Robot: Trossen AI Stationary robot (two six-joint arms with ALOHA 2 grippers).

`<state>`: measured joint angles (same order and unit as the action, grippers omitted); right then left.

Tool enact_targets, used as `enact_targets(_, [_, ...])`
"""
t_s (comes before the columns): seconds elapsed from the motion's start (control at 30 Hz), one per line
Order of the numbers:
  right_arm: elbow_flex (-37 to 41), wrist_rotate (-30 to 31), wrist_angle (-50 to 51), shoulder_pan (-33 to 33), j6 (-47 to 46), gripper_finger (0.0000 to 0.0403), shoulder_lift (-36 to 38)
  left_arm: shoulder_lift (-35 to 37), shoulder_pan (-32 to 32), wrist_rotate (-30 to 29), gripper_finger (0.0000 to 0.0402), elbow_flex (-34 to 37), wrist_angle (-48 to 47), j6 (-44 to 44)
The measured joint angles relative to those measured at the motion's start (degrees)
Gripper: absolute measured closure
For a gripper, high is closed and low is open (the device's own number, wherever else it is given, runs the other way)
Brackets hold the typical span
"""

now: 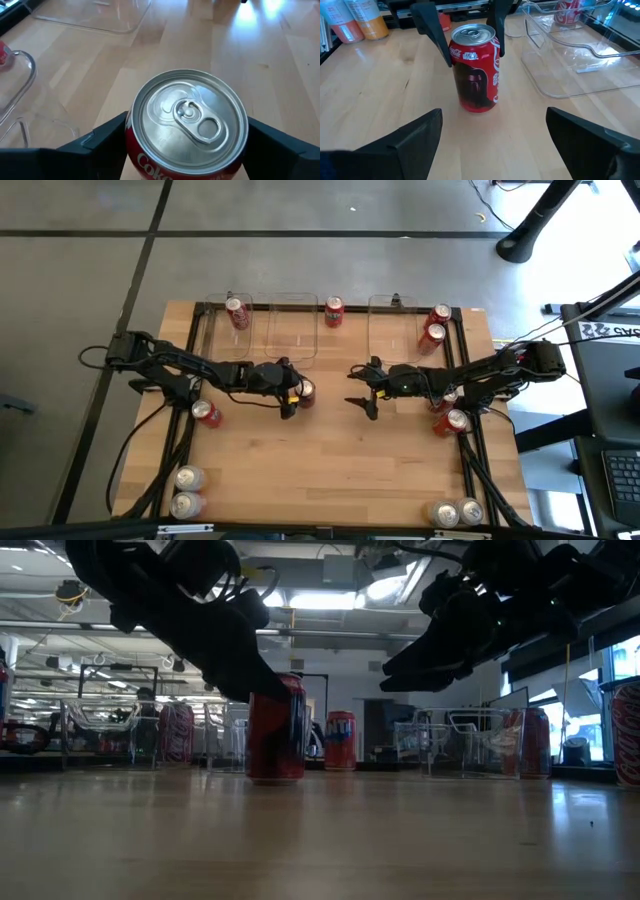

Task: Sort soda cans
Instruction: Put the red soda can into the left transparent bin

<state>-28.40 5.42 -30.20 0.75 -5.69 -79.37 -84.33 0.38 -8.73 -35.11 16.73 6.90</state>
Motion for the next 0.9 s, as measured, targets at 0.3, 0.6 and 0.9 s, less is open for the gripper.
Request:
enact_targets(0.3, [0.0, 0.0, 0.1, 0.0, 0.1, 0.0047, 0.0, 4.7, 0.1, -1.8, 0.0103, -1.1, -3.5, -0.9])
enact_targets(0.6, [0.0, 0.0, 0.3, 0.0, 0.4, 0.0047, 0.0, 19.2, 0.1, -10.1, 0.0103, -5.5, -19.5, -1.0])
enact_targets(0.9, [0.0, 0.0, 0.1, 0.0, 1.3, 0.0047, 0.0, 33.8, 3.8, -25.6, 0.0103, -6.9, -29.6, -1.4])
